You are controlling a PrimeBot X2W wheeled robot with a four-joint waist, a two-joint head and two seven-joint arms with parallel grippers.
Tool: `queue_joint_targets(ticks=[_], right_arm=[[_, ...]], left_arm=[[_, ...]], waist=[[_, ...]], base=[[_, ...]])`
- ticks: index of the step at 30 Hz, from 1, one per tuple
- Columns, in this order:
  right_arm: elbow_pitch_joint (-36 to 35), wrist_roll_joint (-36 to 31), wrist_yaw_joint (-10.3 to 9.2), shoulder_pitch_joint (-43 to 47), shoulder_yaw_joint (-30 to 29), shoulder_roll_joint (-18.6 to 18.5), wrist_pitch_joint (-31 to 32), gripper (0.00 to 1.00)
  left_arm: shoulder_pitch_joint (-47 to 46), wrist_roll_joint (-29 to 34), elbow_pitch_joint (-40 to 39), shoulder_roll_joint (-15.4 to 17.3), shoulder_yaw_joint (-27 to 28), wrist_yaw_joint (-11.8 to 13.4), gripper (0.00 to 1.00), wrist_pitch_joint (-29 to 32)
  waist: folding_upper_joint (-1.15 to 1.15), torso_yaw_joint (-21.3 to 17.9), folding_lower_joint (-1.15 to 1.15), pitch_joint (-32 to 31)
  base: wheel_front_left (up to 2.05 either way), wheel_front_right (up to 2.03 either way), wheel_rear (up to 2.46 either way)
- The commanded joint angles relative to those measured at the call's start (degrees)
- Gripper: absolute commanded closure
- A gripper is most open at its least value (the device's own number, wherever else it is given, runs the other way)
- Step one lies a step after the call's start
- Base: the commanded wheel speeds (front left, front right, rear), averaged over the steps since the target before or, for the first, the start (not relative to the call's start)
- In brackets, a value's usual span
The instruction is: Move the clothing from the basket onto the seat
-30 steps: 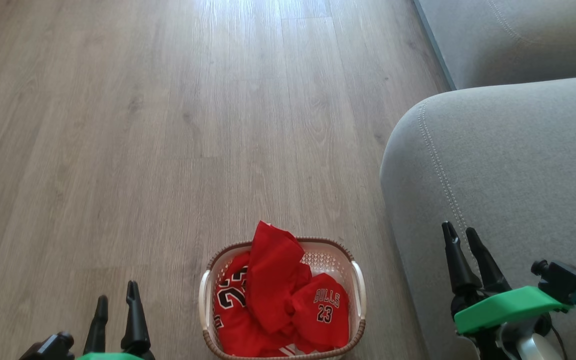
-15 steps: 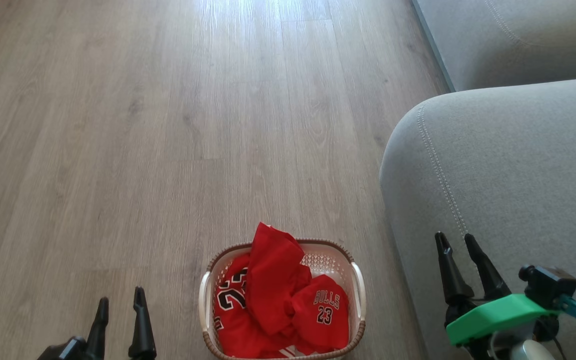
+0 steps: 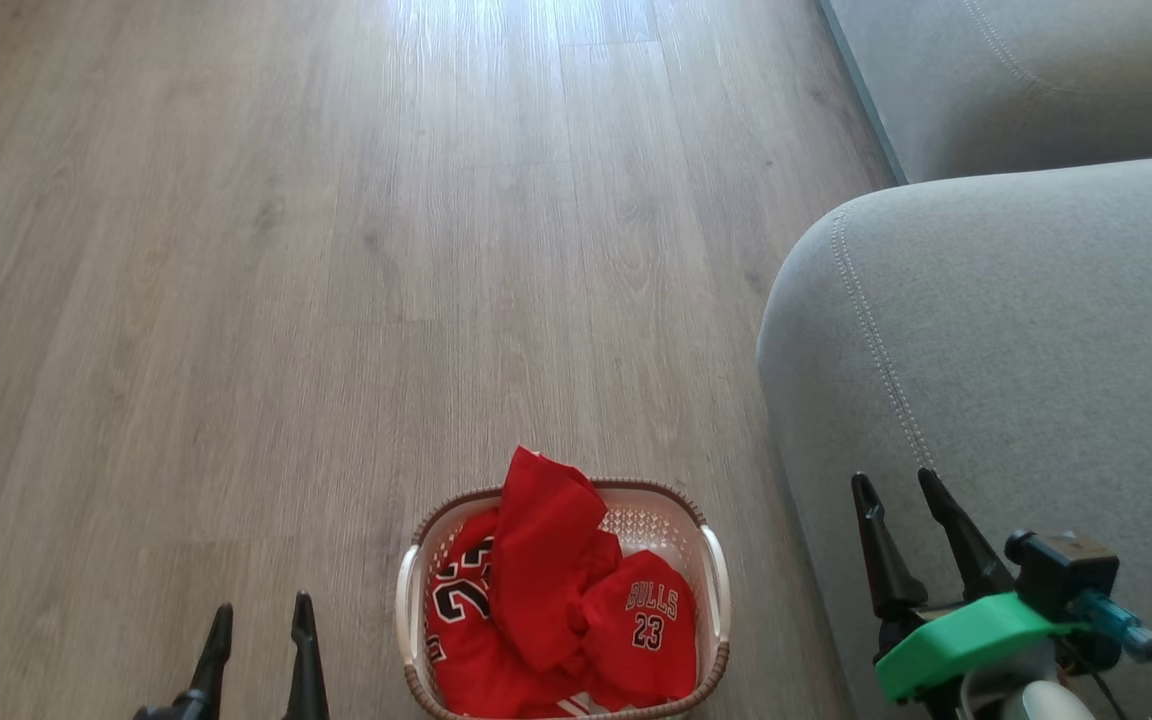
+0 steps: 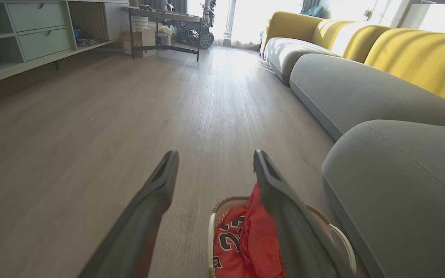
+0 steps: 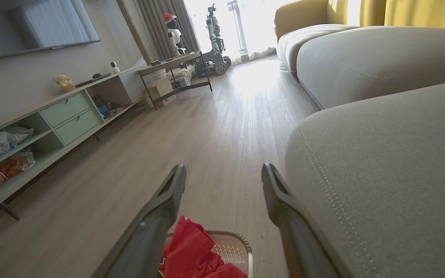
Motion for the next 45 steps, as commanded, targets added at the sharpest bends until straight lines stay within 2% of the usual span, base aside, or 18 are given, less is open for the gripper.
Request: queue_joint_targets(ticks=[1,15,45], right_arm=[[-1.63,-2.72,-0.01,-1.00,0.65,0.55,-0.62,0.00],[-1.26,-13.50,-0.01,-0.27,-0.63,2.21,-0.80,0.00],[-1.48,-13.55,-0.01,0.18,-0.25,2.21,-0.80,0.00]], left_arm=[[-0.70,2.23,-1.98,0.74,1.27,0.45,0.00,-1.07],[0.55,9.54,-1.57,0.67,1.08,1.14,0.00,-3.20],[1.09,8.93,-0.65,0.51,1.41,0.84,0.00,-3.20]], waist=[[0.00,-0.09,0.00,-0.07],[0.00,-0.02,0.00,-0.93],[0.00,0.03,0.00,-0.30]], base=[[0.00,0.00,0.00],[0.00,0.00,0.00],[0.00,0.00,0.00]])
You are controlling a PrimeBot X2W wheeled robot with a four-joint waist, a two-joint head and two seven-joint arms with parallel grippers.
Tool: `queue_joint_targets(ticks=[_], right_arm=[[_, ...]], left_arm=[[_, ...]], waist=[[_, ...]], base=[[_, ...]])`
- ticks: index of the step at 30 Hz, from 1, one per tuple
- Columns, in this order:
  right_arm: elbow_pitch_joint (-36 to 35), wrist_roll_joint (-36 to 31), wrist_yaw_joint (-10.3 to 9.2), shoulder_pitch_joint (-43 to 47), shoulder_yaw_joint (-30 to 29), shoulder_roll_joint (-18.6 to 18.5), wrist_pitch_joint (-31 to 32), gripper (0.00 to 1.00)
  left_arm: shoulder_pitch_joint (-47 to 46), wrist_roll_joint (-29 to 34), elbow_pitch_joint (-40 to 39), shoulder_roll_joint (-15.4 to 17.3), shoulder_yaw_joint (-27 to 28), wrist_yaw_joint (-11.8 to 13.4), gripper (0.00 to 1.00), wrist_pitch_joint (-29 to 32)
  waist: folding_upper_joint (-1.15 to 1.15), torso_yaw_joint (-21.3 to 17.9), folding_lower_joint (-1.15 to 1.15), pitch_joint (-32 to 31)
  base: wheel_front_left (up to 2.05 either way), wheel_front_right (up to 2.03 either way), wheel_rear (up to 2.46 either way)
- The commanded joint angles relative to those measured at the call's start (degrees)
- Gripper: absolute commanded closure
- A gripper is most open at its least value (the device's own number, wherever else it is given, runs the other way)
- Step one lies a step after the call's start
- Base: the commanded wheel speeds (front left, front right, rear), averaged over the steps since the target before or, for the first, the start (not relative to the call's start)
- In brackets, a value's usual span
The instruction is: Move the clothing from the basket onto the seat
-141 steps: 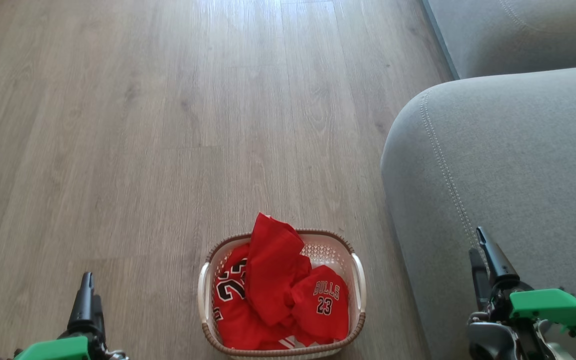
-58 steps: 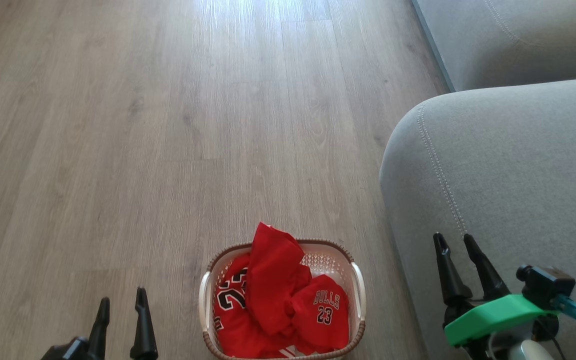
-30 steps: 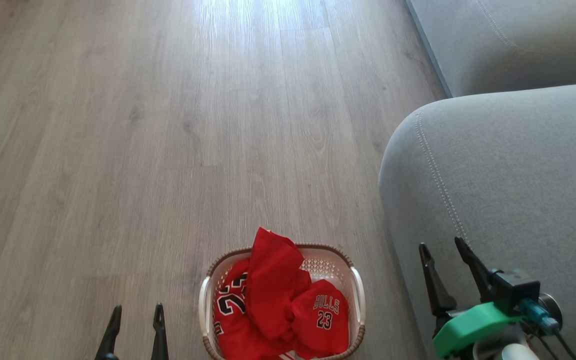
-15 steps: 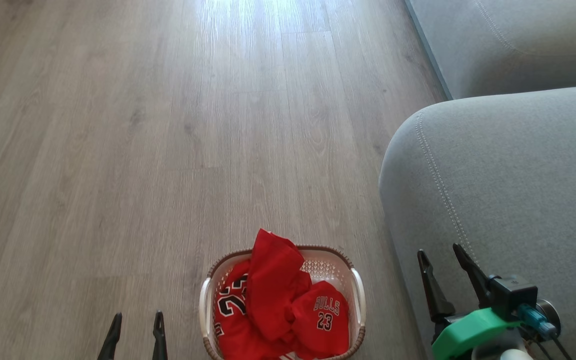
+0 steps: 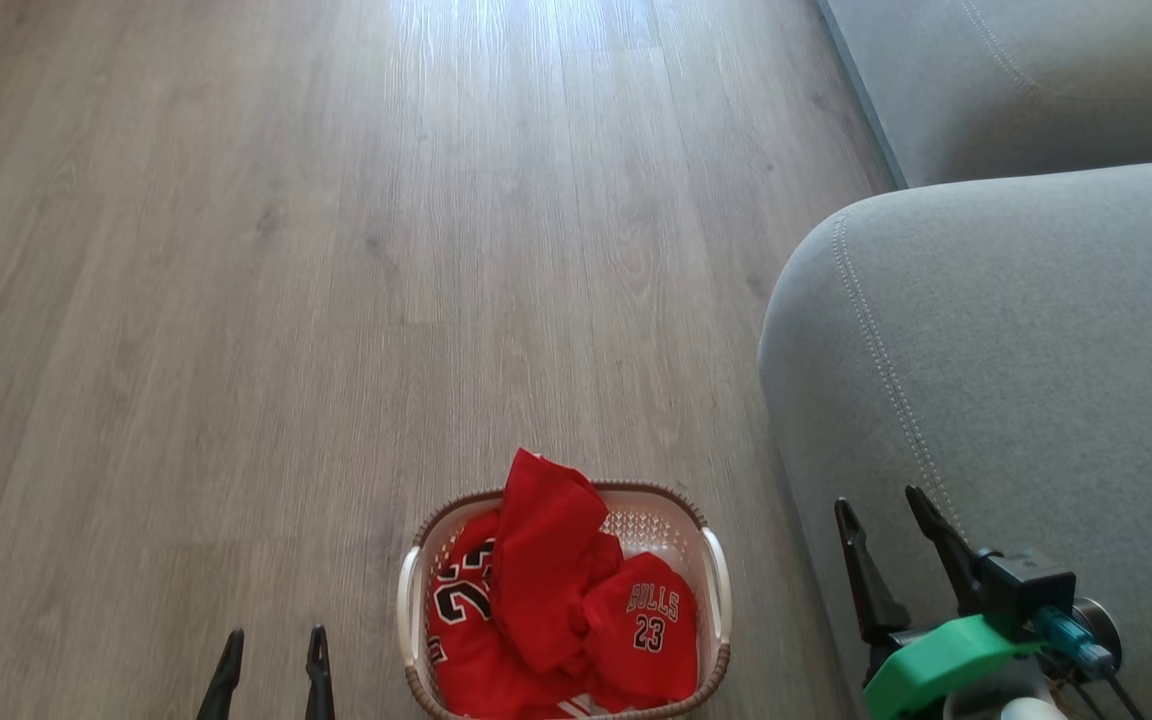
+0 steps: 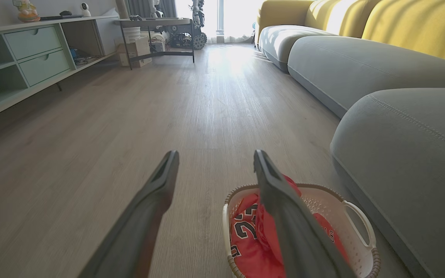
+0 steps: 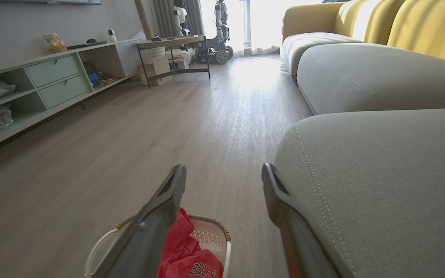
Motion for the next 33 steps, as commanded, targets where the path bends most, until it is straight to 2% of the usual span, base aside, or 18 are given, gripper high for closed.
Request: queue_joint_targets(ticks=[1,10,21,33], right_arm=[[-2.11,-0.51,-0.01,-1.29,1.27,0.11,-0.60,0.00],[-3.14,-1.62,-0.01,-2.31,0.52,0.11,-0.60,0.00],[-10.24,-4.45,-0.01,-10.22,-2.38,0.11,-0.60,0.00],[-16.95,-4.23,-0.01,-19.51,-1.67,0.11,-0.60,0.00]], left_arm=[[-1.79,-0.01,-1.53,0.45,1.53,0.29,0.00,-0.71],[-5.20,1.49,1.26,0.44,-1.15,-1.17,0.00,-0.71],[-20.46,3.64,11.16,0.43,-4.30,-2.99,0.00,-0.71],[-34.86,3.60,26.24,1.05,-4.10,-3.57,0.00,-0.71]], waist=[[0.00,-0.01,0.00,0.48],[0.00,-0.41,0.00,3.78],[0.00,-2.44,0.00,19.93],[0.00,-8.19,0.00,35.41]], base=[[0.00,0.00,0.00],[0.00,0.00,0.00],[0.00,0.00,0.00],[0.00,0.00,0.00]])
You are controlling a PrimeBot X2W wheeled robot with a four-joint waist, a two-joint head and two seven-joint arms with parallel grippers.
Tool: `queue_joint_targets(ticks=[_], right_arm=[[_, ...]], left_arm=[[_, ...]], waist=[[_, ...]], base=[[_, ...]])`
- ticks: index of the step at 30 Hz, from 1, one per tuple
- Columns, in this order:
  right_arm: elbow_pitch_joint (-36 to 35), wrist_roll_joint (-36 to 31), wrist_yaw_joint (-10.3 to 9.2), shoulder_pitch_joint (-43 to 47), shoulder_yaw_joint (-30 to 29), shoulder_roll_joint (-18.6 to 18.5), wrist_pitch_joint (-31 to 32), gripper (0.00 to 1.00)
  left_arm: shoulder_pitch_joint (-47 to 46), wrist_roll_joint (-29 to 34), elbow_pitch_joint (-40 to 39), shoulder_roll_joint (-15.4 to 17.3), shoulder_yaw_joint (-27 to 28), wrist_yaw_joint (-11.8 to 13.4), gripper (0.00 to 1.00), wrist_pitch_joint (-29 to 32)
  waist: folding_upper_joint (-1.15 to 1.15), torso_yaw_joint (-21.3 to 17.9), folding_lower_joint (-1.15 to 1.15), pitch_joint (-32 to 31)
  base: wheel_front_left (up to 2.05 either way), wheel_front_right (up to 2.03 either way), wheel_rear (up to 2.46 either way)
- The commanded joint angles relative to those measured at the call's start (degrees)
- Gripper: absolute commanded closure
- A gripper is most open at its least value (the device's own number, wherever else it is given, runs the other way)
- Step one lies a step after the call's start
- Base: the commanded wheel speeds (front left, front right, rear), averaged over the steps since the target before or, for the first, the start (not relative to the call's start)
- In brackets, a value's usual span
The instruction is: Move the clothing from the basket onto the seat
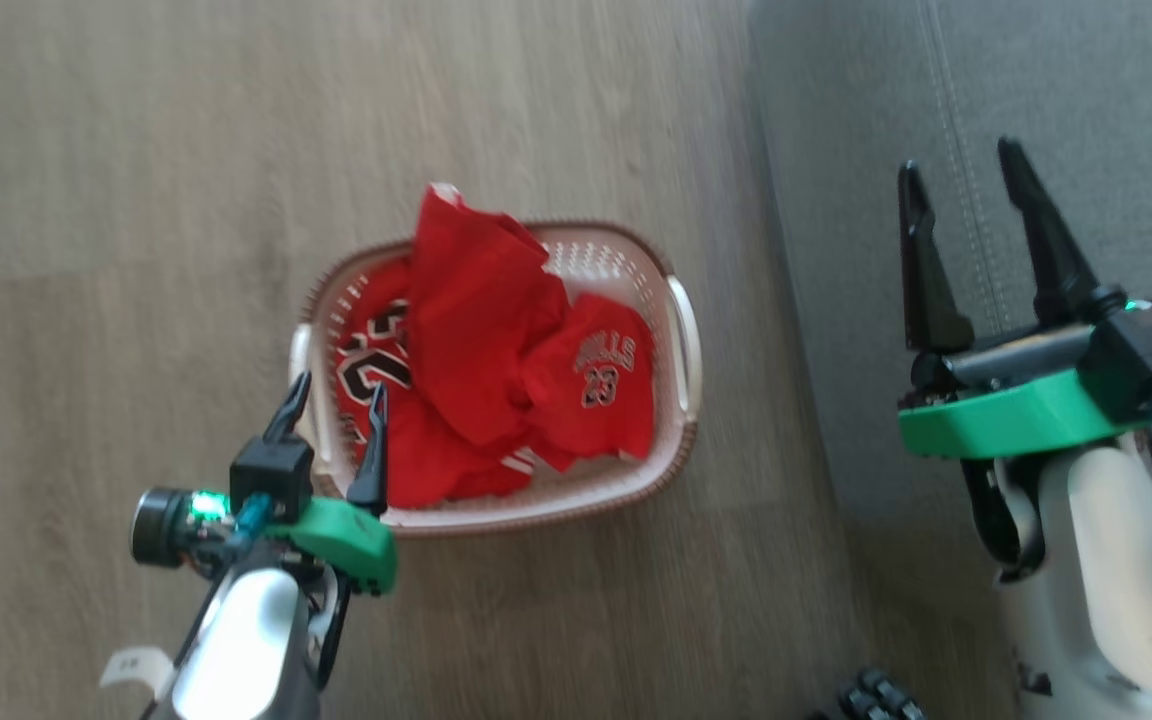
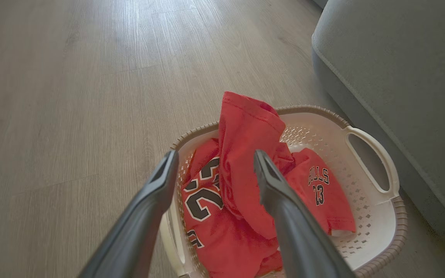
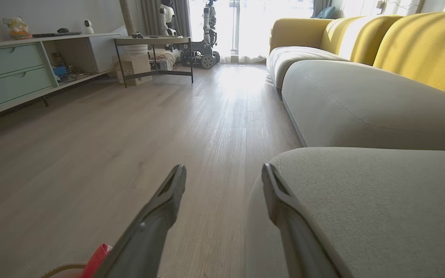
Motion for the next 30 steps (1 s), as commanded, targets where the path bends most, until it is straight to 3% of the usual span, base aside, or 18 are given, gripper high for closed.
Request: queue_joint_targets(ticks=[1,14,30], right_arm=[[-2.89,0.55,-0.02,-1.41,1.41,0.06,-0.52,0.00],[-8.79,1.50,-0.02,-4.09,3.83,0.06,-0.52,0.00],[-13.62,4.40,-0.02,-4.61,7.01,0.06,-0.52,0.00]], left_arm=[[-1.94,0.45,1.36,1.21,1.48,-0.03,0.00,-0.71],[-13.75,1.11,15.16,2.93,0.57,-0.42,0.00,-0.71],[-26.14,1.02,29.84,6.54,0.56,2.77,0.00,2.01]], waist=[[0.00,-3.87,-0.01,6.06],[0.00,-8.26,-0.01,13.88],[0.00,-11.81,-0.01,19.14]], base=[[0.00,0.00,0.00],[0.00,0.00,0.00],[0.00,0.00,0.00]])
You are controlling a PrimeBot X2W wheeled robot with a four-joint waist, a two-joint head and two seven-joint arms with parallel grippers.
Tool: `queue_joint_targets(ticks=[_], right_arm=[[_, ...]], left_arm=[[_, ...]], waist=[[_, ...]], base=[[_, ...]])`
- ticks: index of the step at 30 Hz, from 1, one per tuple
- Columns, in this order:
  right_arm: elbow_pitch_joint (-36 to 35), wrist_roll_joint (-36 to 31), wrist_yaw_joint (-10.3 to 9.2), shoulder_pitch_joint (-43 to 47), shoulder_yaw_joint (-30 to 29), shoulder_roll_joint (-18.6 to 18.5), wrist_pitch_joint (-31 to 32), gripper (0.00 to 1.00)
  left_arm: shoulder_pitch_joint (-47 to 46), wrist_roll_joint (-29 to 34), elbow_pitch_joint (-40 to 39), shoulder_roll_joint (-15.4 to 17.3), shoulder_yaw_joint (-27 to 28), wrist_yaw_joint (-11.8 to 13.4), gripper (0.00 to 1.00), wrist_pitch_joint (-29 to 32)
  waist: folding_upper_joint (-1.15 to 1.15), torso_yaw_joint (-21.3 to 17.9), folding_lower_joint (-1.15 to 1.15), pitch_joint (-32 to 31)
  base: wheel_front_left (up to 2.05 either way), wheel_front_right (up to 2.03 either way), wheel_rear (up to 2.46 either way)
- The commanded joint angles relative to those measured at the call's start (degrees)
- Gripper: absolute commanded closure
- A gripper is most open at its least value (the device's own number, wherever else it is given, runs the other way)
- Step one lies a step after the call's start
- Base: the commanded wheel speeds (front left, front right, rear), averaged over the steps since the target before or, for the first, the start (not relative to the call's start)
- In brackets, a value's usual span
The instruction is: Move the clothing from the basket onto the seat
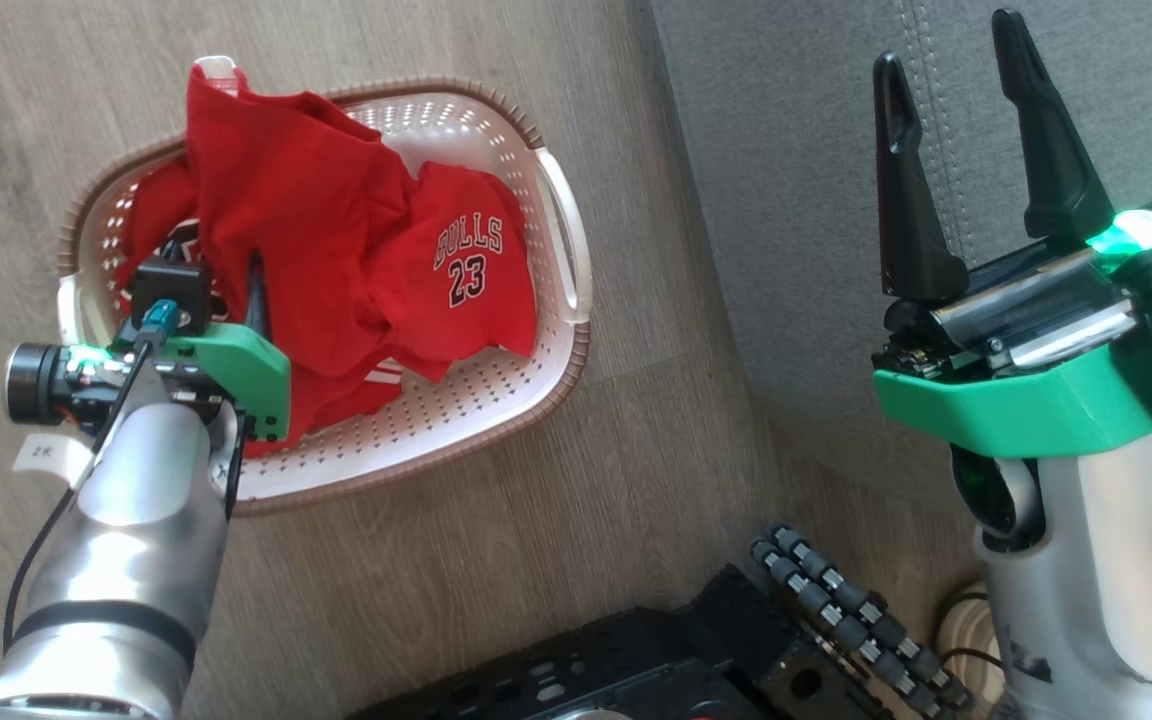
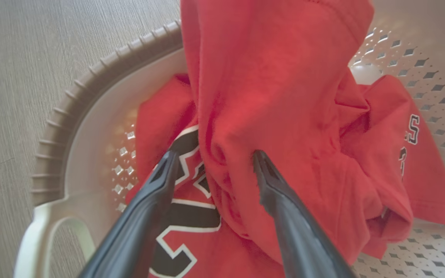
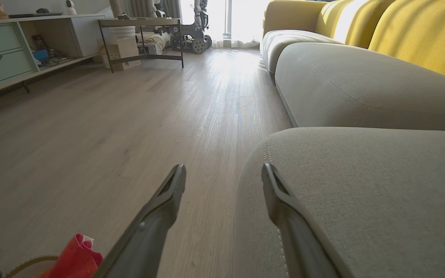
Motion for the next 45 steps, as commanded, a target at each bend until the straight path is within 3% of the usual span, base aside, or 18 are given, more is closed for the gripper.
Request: queue_joint_targets(ticks=[1,7,10,11,13,15,17,31,45], right_arm=[[-2.20,0.39,-0.02,0.72,0.93,0.07,-0.36,0.00],[-1.98,0.89,-0.02,0.80,0.93,0.07,-0.36,0.00],[-1.79,1.15,-0.02,0.57,1.47,0.07,-0.36,0.00],[-1.85,1.18,-0.02,0.45,1.60,0.07,-0.36,0.00],[-2.02,1.10,-0.02,0.38,1.47,0.07,-0.36,0.00],[-2.07,0.92,-0.02,0.49,1.20,0.07,-0.36,0.00],[-1.97,0.80,-0.02,0.60,1.02,0.07,-0.36,0.00],[1.62,0.51,-0.02,1.51,0.48,0.07,-0.36,0.00],[10.66,-2.75,-0.02,7.73,-0.49,0.07,-0.36,0.00]], left_arm=[[0.69,0.10,0.04,1.76,0.69,0.46,0.00,0.02],[-1.41,-0.26,2.04,0.28,-0.50,-0.93,0.00,-0.59],[-1.72,-0.43,2.66,-0.04,-0.86,-0.97,0.13,-0.91],[-1.83,-0.49,2.87,-0.09,-0.96,-0.95,0.20,-0.98],[-2.10,-0.57,3.27,-0.25,-1.21,-0.98,0.49,-1.06],[-2.40,-0.63,3.63,-0.43,-1.51,-1.03,0.67,-1.10],[-2.61,-0.73,3.95,-0.61,-1.76,-1.08,1.00,-1.15],[0.61,-1.76,1.88,-2.68,-3.90,-3.56,1.00,-2.68],[9.40,-4.61,-12.02,-4.32,-8.44,-6.52,1.00,-2.81]], waist=[[0.00,-0.42,-0.01,0.42],[0.00,-0.84,-0.01,0.66],[0.00,-1.33,-0.01,0.51],[0.00,-1.51,-0.01,0.52],[0.00,-1.73,-0.01,0.57],[0.00,-1.82,-0.01,0.60],[0.00,-1.79,-0.01,0.52],[0.00,0.98,-0.01,-6.26],[0.00,7.40,-0.01,-27.00]], base=[[0.00,0.00,0.00],[0.00,0.00,0.00],[0.00,0.00,0.00],[0.00,0.00,0.00],[0.00,0.00,0.00],[0.00,0.00,0.00],[0.00,0.00,0.00],[0.00,0.00,0.00],[0.00,0.00,0.00]])
